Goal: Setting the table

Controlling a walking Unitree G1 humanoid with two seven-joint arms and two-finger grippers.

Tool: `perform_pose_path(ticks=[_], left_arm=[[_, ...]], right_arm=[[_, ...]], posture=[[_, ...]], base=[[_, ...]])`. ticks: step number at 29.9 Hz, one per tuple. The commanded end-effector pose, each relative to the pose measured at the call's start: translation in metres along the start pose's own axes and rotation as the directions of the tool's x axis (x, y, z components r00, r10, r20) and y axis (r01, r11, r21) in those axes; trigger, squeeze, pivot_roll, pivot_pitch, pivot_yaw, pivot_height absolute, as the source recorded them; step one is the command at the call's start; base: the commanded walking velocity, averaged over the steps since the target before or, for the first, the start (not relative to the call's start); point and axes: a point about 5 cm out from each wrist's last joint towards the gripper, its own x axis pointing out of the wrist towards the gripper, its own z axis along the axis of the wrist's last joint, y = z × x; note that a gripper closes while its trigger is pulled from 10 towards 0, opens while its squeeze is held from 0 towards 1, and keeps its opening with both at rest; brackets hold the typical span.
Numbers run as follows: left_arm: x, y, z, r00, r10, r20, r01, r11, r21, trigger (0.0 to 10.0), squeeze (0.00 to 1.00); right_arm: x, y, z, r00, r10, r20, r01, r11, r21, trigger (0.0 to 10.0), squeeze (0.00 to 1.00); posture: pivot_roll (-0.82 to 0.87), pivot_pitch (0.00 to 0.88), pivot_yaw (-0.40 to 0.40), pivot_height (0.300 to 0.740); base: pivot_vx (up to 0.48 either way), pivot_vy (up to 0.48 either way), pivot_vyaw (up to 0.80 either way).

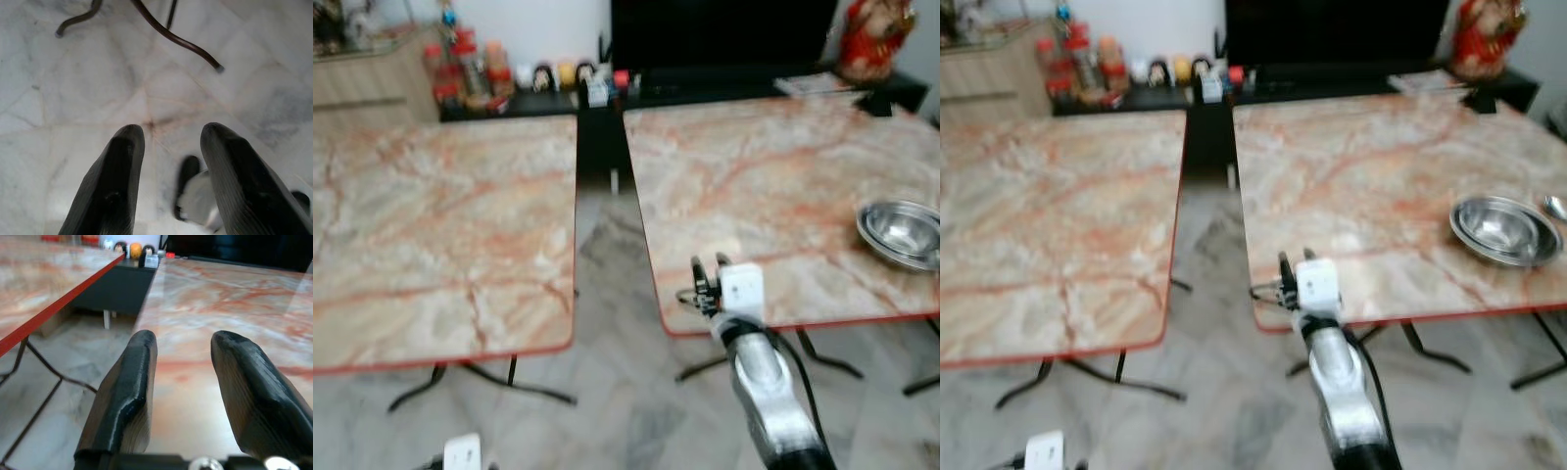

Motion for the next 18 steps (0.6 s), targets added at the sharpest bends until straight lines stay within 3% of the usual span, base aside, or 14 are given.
perform_pose_path(ticks=[1, 4, 9, 13, 16, 17, 18], left_arm=[[-0.002, 0.008, -0.004, 1.000, 0.019, -0.011, -0.019, 1.000, 0.011, 10.0, 0.00], [-0.001, 0.008, -0.003, 1.000, 0.017, -0.010, -0.017, 1.000, 0.012, 10.0, 0.00], [-0.001, 0.006, -0.002, 1.000, 0.012, -0.007, -0.012, 1.000, 0.017, 10.0, 0.00], [-0.001, 0.008, -0.002, 1.000, 0.014, -0.006, -0.014, 1.000, 0.018, 10.0, 0.00], [-0.001, 0.010, -0.003, 1.000, 0.025, -0.008, -0.025, 1.000, 0.010, 10.0, 0.00], [-0.001, 0.010, -0.003, 1.000, 0.025, -0.008, -0.025, 1.000, 0.010, 10.0, 0.00], [-0.002, 0.010, -0.004, 1.000, 0.029, -0.010, -0.028, 1.000, 0.005, 10.0, 0.00]], right_arm=[[-0.006, 0.002, -0.007, 1.000, 0.010, -0.015, -0.010, 1.000, -0.013, 10.0, 0.00], [-0.016, -0.005, -0.022, 0.997, -0.015, -0.071, 0.013, 0.999, -0.032, 10.0, 0.00], [-0.050, -0.020, -0.075, 0.954, -0.074, -0.291, 0.058, 0.996, -0.065, 10.0, 0.00], [-0.065, -0.023, -0.092, 0.925, -0.102, -0.367, 0.086, 0.995, -0.059, 10.0, 0.00], [-0.091, -0.027, -0.119, 0.851, -0.158, -0.501, 0.163, 0.986, -0.035, 10.0, 0.00], [-0.091, -0.027, -0.119, 0.851, -0.158, -0.501, 0.163, 0.986, -0.035, 10.0, 0.00], [-0.105, -0.028, -0.133, 0.794, -0.180, -0.581, 0.206, 0.978, -0.022, 10.0, 0.00]], posture=[[0.01, 0.000, 0.004, 0.732], [0.01, 0.000, 0.003, 0.732], [0.00, 0.000, 0.003, 0.732], [0.00, 0.000, 0.000, 0.732], [0.01, 0.000, 0.000, 0.732], [0.01, 0.000, 0.000, 0.732], [0.00, 0.000, 0.005, 0.732]], base=[[0.000, 0.480, 0.00], [0.000, 0.480, 0.00], [0.000, 0.480, 0.00], [0.000, 0.480, 0.00], [0.000, 0.480, 0.00], [0.000, 0.480, 0.00], [0.000, 0.480, 0.00]])
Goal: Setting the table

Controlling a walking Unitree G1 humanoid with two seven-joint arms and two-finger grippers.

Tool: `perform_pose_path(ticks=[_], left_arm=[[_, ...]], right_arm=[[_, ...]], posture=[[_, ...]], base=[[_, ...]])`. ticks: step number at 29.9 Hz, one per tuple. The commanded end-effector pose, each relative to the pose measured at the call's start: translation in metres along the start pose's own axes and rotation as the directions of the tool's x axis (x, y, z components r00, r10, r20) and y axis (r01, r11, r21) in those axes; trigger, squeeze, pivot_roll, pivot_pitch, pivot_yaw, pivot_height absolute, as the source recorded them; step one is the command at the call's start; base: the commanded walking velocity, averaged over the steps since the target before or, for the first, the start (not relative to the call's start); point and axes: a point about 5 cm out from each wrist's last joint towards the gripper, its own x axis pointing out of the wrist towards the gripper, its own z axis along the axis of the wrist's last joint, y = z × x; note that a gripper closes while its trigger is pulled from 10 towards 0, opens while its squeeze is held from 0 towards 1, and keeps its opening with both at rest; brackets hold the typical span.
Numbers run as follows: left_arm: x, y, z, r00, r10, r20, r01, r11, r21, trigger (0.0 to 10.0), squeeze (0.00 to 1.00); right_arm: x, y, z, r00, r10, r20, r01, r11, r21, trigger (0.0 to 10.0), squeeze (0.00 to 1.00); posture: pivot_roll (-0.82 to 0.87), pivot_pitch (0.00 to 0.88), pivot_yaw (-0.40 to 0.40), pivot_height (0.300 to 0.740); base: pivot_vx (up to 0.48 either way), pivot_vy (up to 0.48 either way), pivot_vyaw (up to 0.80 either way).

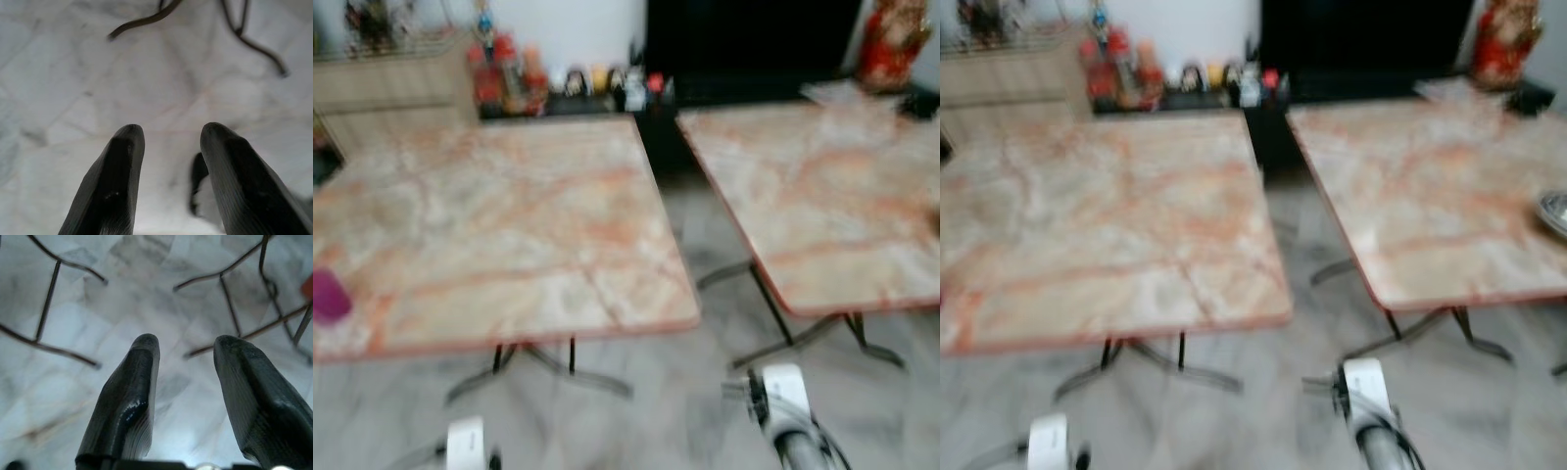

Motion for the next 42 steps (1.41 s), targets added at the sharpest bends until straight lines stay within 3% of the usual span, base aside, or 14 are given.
perform_pose_path(ticks=[1, 2, 7, 10, 16, 20, 25, 42], left_arm=[[0.002, -0.007, 0.005, 1.000, -0.011, 0.015, 0.011, 1.000, -0.011, 10.0, 0.00], [0.001, -0.007, 0.004, 1.000, -0.010, 0.012, 0.010, 1.000, -0.013, 10.0, 0.00], [0.002, -0.009, 0.005, 1.000, -0.012, 0.011, 0.012, 1.000, -0.014, 10.0, 0.00], [0.003, -0.009, 0.008, 1.000, -0.012, 0.015, 0.012, 1.000, -0.014, 10.0, 0.00], [0.005, -0.007, 0.012, 1.000, -0.006, 0.022, 0.006, 1.000, -0.012, 10.0, 0.00], [0.006, -0.008, 0.014, 1.000, -0.007, 0.025, 0.007, 1.000, -0.006, 10.0, 0.00], [0.006, -0.009, 0.016, 1.000, -0.004, 0.030, 0.004, 1.000, -0.011, 10.0, 0.00], [0.005, -0.008, 0.012, 1.000, -0.009, 0.021, 0.009, 1.000, 0.011, 10.0, 0.00]], right_arm=[[-0.006, -0.015, -0.020, 0.993, -0.069, -0.098, 0.072, 0.997, 0.029, 10.0, 0.00], [-0.010, -0.017, -0.034, 0.980, -0.086, -0.178, 0.099, 0.993, 0.065, 10.0, 0.00], [-0.021, -0.015, -0.063, 0.921, -0.066, -0.383, 0.137, 0.978, 0.160, 10.0, 0.00], [-0.022, -0.009, -0.068, 0.904, -0.025, -0.427, 0.096, 0.985, 0.144, 10.0, 0.00], [-0.007, 0.000, -0.048, 0.927, 0.016, -0.375, 0.052, 0.984, 0.170, 10.0, 0.00], [0.003, 0.010, -0.034, 0.938, 0.074, -0.340, -0.030, 0.991, 0.133, 10.0, 0.00], [0.006, 0.015, -0.029, 0.940, 0.098, -0.328, -0.057, 0.990, 0.131, 10.0, 0.00], [0.004, 0.017, -0.033, 0.931, 0.100, -0.352, -0.074, 0.993, 0.088, 10.0, 0.00]], posture=[[0.00, 0.000, 0.005, 0.732], [0.00, 0.000, 0.007, 0.732], [0.00, 0.000, 0.021, 0.732], [0.01, 0.000, 0.023, 0.732], [0.02, 0.000, 0.033, 0.732], [0.03, 0.000, 0.028, 0.732], [0.04, 0.000, 0.023, 0.732], [0.04, 0.000, 0.024, 0.732]], base=[[0.000, 0.480, 0.00], [0.000, 0.480, 0.00], [0.000, 0.480, 0.00], [0.000, 0.480, 0.00], [0.000, 0.480, 0.00], [0.000, 0.480, 0.00], [0.000, 0.473, 0.00], [0.000, 0.000, 0.00]])
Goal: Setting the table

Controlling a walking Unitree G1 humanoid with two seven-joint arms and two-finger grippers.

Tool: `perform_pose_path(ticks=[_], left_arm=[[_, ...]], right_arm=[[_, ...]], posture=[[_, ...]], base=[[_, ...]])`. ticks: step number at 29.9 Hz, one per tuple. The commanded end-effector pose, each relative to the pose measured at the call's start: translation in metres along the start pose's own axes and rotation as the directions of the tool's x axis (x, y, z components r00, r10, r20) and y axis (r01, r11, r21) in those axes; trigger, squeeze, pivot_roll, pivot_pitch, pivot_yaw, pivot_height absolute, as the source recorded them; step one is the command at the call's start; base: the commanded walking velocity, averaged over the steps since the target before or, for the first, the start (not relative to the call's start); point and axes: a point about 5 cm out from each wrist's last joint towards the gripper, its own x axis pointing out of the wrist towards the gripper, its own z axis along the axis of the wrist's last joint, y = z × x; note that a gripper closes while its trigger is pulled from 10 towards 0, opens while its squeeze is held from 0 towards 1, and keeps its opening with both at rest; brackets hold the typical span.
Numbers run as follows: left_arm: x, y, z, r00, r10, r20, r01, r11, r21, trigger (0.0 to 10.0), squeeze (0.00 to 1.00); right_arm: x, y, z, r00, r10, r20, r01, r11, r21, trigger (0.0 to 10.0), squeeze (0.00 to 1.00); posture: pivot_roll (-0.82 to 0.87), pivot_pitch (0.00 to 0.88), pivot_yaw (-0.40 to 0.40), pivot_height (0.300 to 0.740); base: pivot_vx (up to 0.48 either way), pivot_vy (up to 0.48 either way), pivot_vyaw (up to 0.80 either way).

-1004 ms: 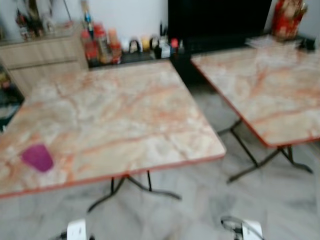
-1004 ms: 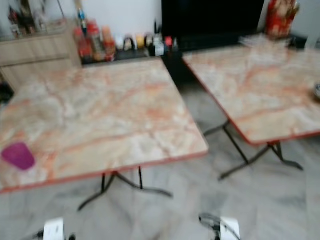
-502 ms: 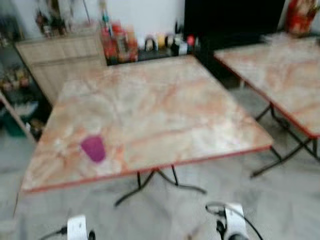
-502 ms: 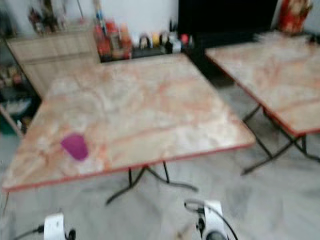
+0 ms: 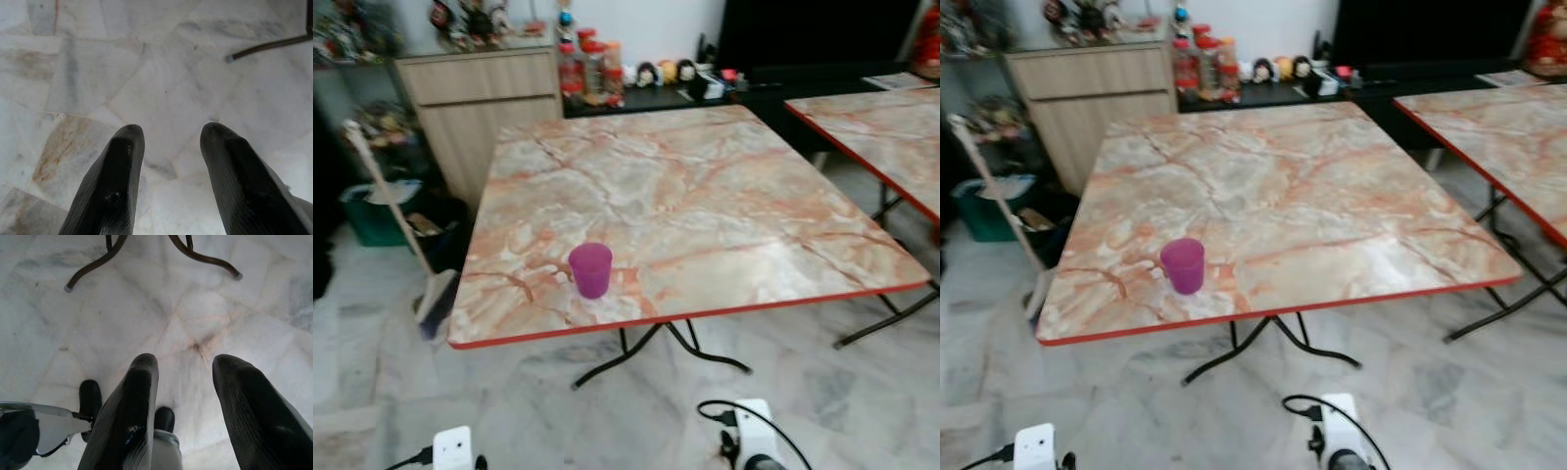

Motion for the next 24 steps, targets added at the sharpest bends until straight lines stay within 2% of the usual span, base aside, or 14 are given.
perform_pose_path(ticks=[1, 6, 24], left_arm=[[-0.0002, 0.0010, -0.0016, 1.000, -0.006, -0.012, 0.006, 1.000, 0.010, 10.0, 0.00], [-0.0008, 0.0002, -0.0030, 1.000, -0.018, -0.015, 0.019, 0.999, 0.045, 10.0, 0.00], [-0.0004, 0.0021, -0.0022, 1.000, -0.021, -0.015, 0.022, 0.997, 0.076, 10.0, 0.00]], right_arm=[[0.0004, -0.0012, 0.0016, 1.000, -0.002, 0.000, 0.002, 1.000, 0.002, 10.0, 0.00], [0.0005, 0.0008, 0.0011, 1.000, 0.000, -0.004, 0.000, 1.000, 0.009, 10.0, 0.00], [0.0002, -0.0005, -0.0005, 1.000, -0.009, -0.011, 0.009, 1.000, -0.004, 10.0, 0.00]], posture=[[0.04, 0.000, 0.028, 0.732], [0.04, 0.000, 0.033, 0.732], [0.04, 0.000, 0.032, 0.732]], base=[[0.000, 0.000, 0.00], [0.000, 0.000, 0.00], [0.000, -0.341, 0.00]])
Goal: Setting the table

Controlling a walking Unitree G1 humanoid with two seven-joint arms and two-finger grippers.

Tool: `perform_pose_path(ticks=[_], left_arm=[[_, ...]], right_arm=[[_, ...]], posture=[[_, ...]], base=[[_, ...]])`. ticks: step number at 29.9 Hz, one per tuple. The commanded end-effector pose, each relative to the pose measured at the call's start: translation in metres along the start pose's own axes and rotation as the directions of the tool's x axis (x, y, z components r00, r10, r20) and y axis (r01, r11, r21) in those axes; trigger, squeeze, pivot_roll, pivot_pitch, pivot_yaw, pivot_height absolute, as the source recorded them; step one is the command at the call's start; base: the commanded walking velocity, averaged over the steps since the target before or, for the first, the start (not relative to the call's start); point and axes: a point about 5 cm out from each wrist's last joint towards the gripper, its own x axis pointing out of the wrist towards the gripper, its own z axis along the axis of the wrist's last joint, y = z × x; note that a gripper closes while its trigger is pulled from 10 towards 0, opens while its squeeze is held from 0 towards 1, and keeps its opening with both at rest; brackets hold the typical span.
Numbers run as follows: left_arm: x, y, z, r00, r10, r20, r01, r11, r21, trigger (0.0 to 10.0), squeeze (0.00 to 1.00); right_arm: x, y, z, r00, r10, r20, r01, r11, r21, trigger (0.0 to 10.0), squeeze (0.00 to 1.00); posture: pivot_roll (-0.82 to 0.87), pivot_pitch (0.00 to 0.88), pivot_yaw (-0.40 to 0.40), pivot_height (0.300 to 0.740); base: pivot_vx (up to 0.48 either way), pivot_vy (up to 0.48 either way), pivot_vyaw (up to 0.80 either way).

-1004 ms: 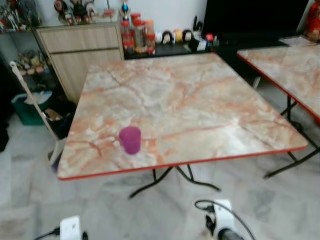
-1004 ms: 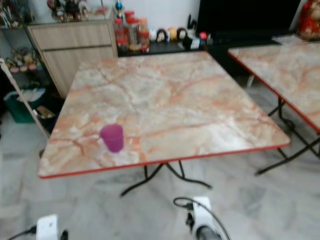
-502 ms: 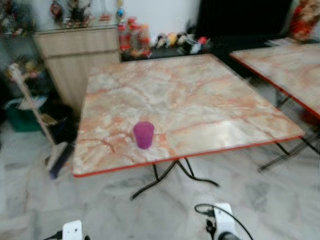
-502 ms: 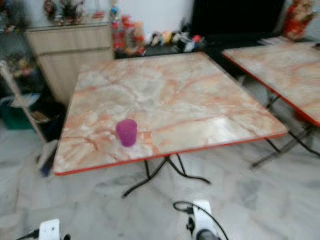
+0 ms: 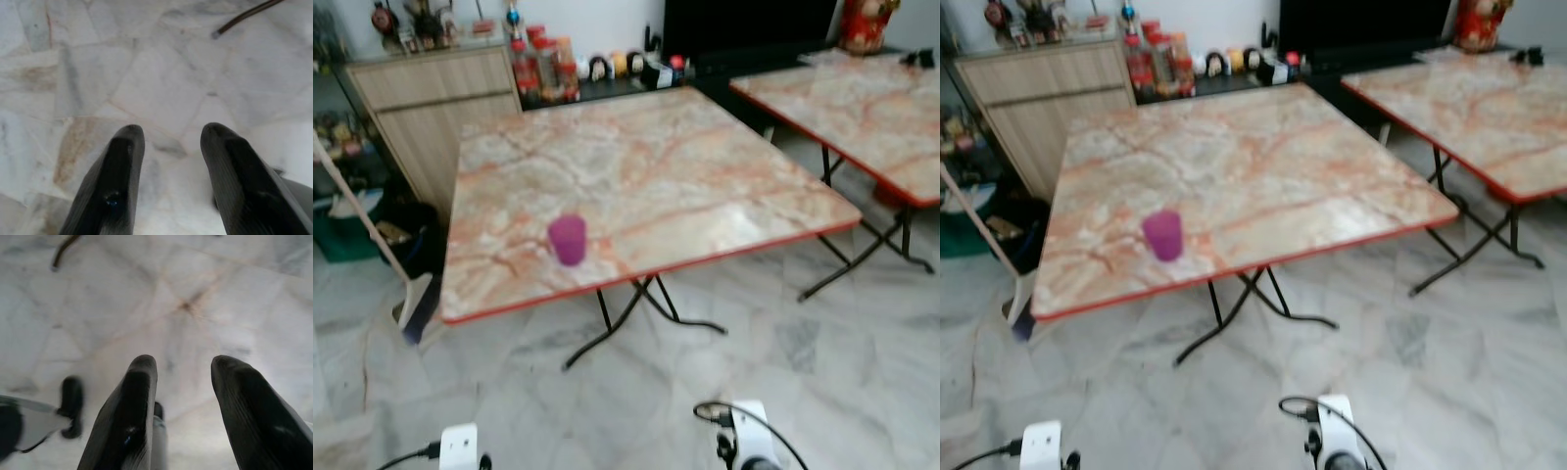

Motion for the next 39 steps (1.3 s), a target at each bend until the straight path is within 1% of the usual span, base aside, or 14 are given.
perform_pose_path(ticks=[1, 5, 10, 19, 28, 30, 32, 33, 34, 35, 36, 37, 38, 39], left_arm=[[0.001, 0.005, 0.002, 1.000, 0.009, 0.002, -0.009, 1.000, 0.010, 10.0, 0.00], [0.001, 0.005, 0.002, 1.000, 0.010, 0.004, -0.010, 1.000, 0.010, 10.0, 0.00], [0.001, 0.005, 0.002, 1.000, 0.010, 0.003, -0.010, 1.000, 0.012, 10.0, 0.00], [0.001, 0.004, 0.003, 1.000, 0.002, 0.015, -0.002, 1.000, -0.005, 10.0, 0.00], [0.002, -0.001, 0.006, 1.000, -0.014, 0.027, 0.014, 1.000, 0.008, 10.0, 0.00], [0.006, -0.008, 0.023, 0.995, -0.026, 0.092, 0.027, 1.000, -0.002, 10.0, 0.00], [0.006, -0.009, 0.026, 0.994, -0.030, 0.104, 0.030, 1.000, -0.003, 10.0, 0.00], [0.008, -0.013, 0.033, 0.990, -0.044, 0.135, 0.045, 0.999, 0.002, 10.0, 0.00], [0.008, -0.017, 0.040, 0.983, -0.055, 0.175, 0.055, 0.998, 0.005, 10.0, 0.00], [0.008, -0.018, 0.042, 0.981, -0.057, 0.185, 0.057, 0.998, 0.005, 10.0, 0.00], [0.009, -0.018, 0.047, 0.976, -0.055, 0.212, 0.060, 0.998, -0.014, 10.0, 0.00], [0.008, -0.020, 0.059, 0.959, -0.047, 0.281, 0.062, 0.997, -0.045, 10.0, 0.00], [0.008, -0.020, 0.059, 0.959, -0.047, 0.281, 0.062, 0.997, -0.045, 10.0, 0.00], [0.007, -0.021, 0.068, 0.942, -0.044, 0.332, 0.064, 0.997, -0.050, 10.0, 0.00]], right_arm=[[0.001, 0.003, 0.007, 1.000, 0.005, 0.019, -0.005, 1.000, -0.006, 10.0, 0.00], [0.001, 0.003, 0.007, 1.000, 0.002, 0.021, -0.002, 1.000, -0.009, 10.0, 0.00], [0.002, 0.003, 0.008, 1.000, 0.001, 0.026, -0.001, 1.000, 0.017, 10.0, 0.00], [0.001, 0.002, 0.006, 1.000, 0.002, 0.020, -0.003, 1.000, 0.028, 10.0, 0.00], [0.001, 0.000, 0.006, 1.000, 0.000, 0.021, 0.000, 1.000, 0.023, 10.0, 0.00], [0.001, 0.000, 0.008, 1.000, 0.006, 0.018, -0.006, 1.000, -0.015, 10.0, 0.00], [0.002, 0.000, 0.008, 1.000, 0.009, 0.017, -0.009, 1.000, -0.026, 10.0, 0.00], [0.002, 0.001, 0.010, 1.000, 0.017, 0.023, -0.016, 0.999, -0.046, 10.0, 0.00], [0.002, 0.001, 0.010, 1.000, 0.016, 0.025, -0.015, 0.999, -0.041, 10.0, 0.00], [0.002, 0.001, 0.010, 1.000, 0.015, 0.025, -0.014, 0.999, -0.038, 10.0, 0.00], [0.002, 0.001, 0.011, 1.000, 0.013, 0.026, -0.013, 0.999, -0.032, 10.0, 0.00], [0.002, 0.000, 0.012, 1.000, 0.004, 0.028, -0.004, 1.000, -0.006, 10.0, 0.00], [0.002, 0.000, 0.012, 1.000, 0.004, 0.028, -0.004, 1.000, -0.006, 10.0, 0.00], [0.002, -0.001, 0.012, 1.000, 0.002, 0.028, -0.001, 1.000, -0.004, 10.0, 0.00]], posture=[[0.04, 0.000, 0.031, 0.732], [0.04, 0.000, 0.031, 0.732], [0.04, 0.000, 0.033, 0.732], [0.04, 0.000, 0.028, 0.732], [0.04, 0.000, 0.023, 0.732], [0.05, 0.000, 0.012, 0.732], [0.05, 0.000, 0.012, 0.732], [0.05, 0.000, 0.012, 0.732], [0.04, 0.000, 0.014, 0.732], [0.04, 0.000, 0.014, 0.732], [0.04, 0.000, 0.016, 0.732], [0.04, 0.000, 0.015, 0.732], [0.04, 0.000, 0.015, 0.732], [0.05, 0.000, 0.014, 0.732]], base=[[0.000, -0.334, 0.00], [0.000, -0.335, 0.00], [0.000, -0.305, 0.00], [0.000, 0.000, 0.00], [0.000, 0.000, 0.00], [0.345, 0.000, 0.00], [0.349, 0.000, 0.00], [0.345, 0.000, 0.41], [0.345, 0.000, 0.64], [0.345, 0.000, 0.64], [0.345, 0.000, 0.44], [0.341, 0.000, 0.00], [0.341, 0.000, 0.00], [0.345, 0.000, 0.00]])
